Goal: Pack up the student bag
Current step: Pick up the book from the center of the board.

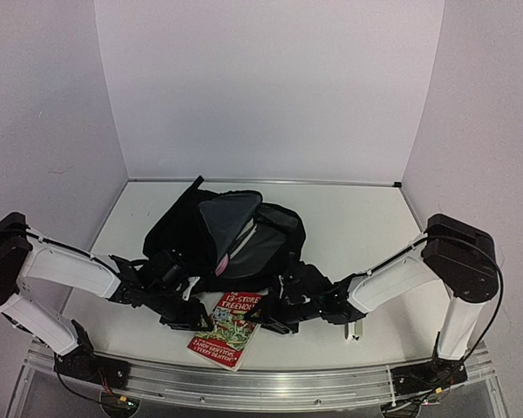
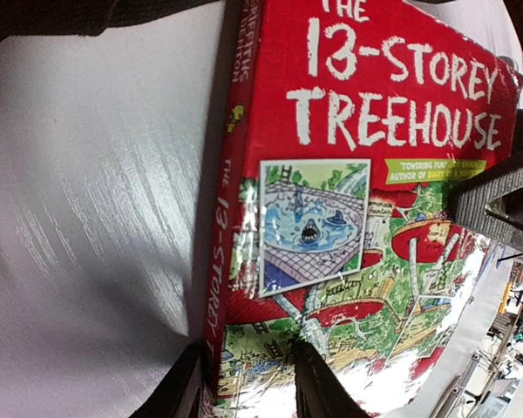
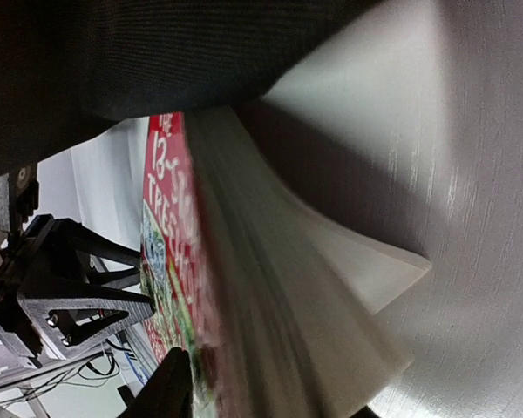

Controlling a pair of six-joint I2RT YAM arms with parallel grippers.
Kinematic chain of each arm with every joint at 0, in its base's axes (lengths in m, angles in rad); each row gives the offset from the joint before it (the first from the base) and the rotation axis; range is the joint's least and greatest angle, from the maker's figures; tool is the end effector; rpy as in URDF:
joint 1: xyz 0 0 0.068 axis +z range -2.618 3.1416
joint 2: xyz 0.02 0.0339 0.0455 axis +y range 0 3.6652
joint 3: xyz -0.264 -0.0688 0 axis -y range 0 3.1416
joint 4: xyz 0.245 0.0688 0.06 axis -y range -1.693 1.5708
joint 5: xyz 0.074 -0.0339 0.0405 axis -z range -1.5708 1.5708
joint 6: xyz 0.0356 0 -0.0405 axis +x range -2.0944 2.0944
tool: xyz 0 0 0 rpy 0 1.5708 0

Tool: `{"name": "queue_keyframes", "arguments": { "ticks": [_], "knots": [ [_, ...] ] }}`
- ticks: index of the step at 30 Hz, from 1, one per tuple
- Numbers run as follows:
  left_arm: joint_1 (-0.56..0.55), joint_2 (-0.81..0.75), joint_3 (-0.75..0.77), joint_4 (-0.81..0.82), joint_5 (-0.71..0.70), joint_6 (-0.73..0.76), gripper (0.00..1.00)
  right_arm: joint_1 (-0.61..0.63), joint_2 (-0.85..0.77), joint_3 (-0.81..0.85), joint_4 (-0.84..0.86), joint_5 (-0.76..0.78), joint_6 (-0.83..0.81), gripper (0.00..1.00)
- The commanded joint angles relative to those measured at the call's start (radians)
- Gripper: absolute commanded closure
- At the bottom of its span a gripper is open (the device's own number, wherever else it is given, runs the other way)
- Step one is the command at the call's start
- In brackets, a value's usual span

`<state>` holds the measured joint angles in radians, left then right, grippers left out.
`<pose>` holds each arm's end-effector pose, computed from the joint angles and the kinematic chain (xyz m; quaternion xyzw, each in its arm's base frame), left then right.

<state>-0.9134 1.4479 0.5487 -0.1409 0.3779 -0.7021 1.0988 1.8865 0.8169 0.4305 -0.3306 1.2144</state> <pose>0.1370 -0.1990 0.1287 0.1489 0.9373 -0.3114 0.0470 0.1528 0.3248 0.1142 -0.0229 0.8841 0.4648 0.0437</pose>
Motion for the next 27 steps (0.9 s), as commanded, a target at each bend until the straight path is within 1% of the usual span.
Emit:
{"name": "queue_keyframes", "arguments": {
  "ticks": [1,4,6,8,10,12,15,17,18,20,21,23,27],
  "knots": [
    [-0.018,0.002,0.049,0.047,0.016,0.027,0.65,0.044,0.042,0.05,0.106,-0.032,0.021,0.75],
    [-0.018,-0.025,0.051,0.023,-0.019,0.02,0.61,0.046,0.007,0.032,0.106,-0.011,0.021,0.86],
    [-0.018,-0.058,0.052,-0.011,-0.062,0.01,0.54,0.046,-0.042,0.01,0.091,0.01,0.021,0.92],
    [-0.017,-0.11,0.05,-0.042,-0.09,0.001,0.45,0.047,-0.102,-0.005,0.02,0.029,0.005,0.99],
    [-0.018,-0.173,0.054,-0.084,-0.12,-0.008,0.35,0.052,-0.165,-0.019,-0.063,0.046,-0.023,1.0],
    [-0.018,-0.262,0.064,-0.132,-0.146,-0.012,0.22,0.055,-0.247,-0.025,-0.131,0.043,-0.063,1.0],
    [-0.016,-0.404,0.087,-0.193,-0.202,-0.011,0.09,0.057,-0.362,-0.009,-0.262,0.028,-0.162,1.0],
    [-0.009,-0.464,0.111,-0.233,-0.226,-0.007,0.02,0.058,-0.445,0.018,-0.327,0.005,-0.231,1.0],
    [-0.004,-0.486,0.131,-0.253,-0.234,-0.004,0.01,0.058,-0.478,0.038,-0.362,0.0,-0.266,1.0],
    [0.007,-0.514,0.176,-0.289,-0.241,0.002,0.0,0.057,-0.538,0.093,-0.422,-0.013,-0.319,1.0],
    [0.011,-0.521,0.202,-0.295,-0.242,0.005,0.0,0.057,-0.562,0.12,-0.462,0.016,-0.338,1.0],
    [0.018,-0.53,0.253,-0.292,-0.241,0.011,0.0,0.048,-0.602,0.169,-0.539,0.101,-0.353,1.0],
    [0.022,-0.515,0.308,-0.186,-0.22,0.03,0.0,-0.022,-0.647,0.21,-0.549,0.296,-0.344,1.0]
  ]
}}
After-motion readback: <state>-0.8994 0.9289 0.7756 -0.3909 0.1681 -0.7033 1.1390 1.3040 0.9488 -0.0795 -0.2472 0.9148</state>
